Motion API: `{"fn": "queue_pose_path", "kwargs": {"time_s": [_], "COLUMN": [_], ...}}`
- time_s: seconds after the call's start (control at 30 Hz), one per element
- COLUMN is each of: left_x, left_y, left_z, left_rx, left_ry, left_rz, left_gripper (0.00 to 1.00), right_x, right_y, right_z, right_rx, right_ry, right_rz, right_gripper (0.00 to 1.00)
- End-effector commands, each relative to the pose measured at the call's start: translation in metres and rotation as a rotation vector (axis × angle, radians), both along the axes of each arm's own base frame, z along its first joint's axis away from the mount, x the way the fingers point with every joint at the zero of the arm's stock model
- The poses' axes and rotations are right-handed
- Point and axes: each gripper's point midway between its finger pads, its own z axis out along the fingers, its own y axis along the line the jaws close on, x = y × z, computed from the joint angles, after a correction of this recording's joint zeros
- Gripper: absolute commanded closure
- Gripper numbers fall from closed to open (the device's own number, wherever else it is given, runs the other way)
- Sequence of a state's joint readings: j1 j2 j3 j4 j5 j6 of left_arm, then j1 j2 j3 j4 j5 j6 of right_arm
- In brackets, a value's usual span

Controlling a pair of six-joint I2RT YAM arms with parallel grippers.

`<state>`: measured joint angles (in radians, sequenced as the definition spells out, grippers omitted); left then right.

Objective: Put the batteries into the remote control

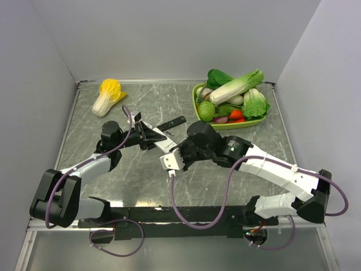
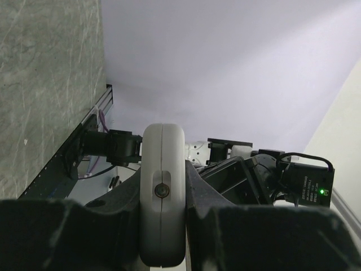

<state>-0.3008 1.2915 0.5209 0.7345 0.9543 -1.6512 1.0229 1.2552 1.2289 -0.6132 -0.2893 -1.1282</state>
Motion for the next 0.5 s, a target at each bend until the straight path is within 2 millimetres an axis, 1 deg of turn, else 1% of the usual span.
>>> {"fn": "queue_pose_path", "kwargs": {"time_s": [0.0,0.03,0.13,0.3,0.33,0.37,0.4,0.47], "left_x": [-0.0035,-0.0024,-0.0016,-0.0007,0.0002,-0.0007,-0.0012,-0.0015], "left_y": [-0.0014,-0.0004,0.0026,0.0062,0.0063,0.0057,0.0062,0.0058], "left_z": [0.0367,0.0365,0.0361,0.0365,0.0372,0.0377,0.0378,0.0392], "left_rx": [-0.042,-0.042,-0.042,-0.037,-0.034,-0.032,-0.029,-0.025], "left_ry": [-0.141,-0.14,-0.139,-0.145,-0.145,-0.149,-0.155,-0.157], "left_rz": [-0.05,-0.047,-0.044,-0.046,-0.047,-0.055,-0.062,-0.071], "left_gripper": [0.98,0.99,0.99,0.98,0.98,0.98,0.98,0.98], "right_x": [-0.0013,0.0003,0.0015,0.002,0.0027,0.0051,0.007,0.0071], "right_y": [-0.0038,-0.0044,-0.0064,-0.007,-0.0091,-0.0081,-0.0101,-0.0099], "right_z": [0.0063,0.007,0.0044,0.0118,0.0092,0.011,0.0054,0.0052], "right_rx": [-0.007,-0.001,-0.005,0.017,0.011,0.017,0.005,0.002], "right_ry": [-0.067,-0.088,-0.115,-0.172,-0.184,-0.204,-0.215,-0.26], "right_rz": [-0.004,-0.012,-0.018,-0.022,-0.022,-0.03,-0.038,-0.033], "right_gripper": [0.83,0.87,0.9,0.91,0.92,0.92,0.94,0.96]}}
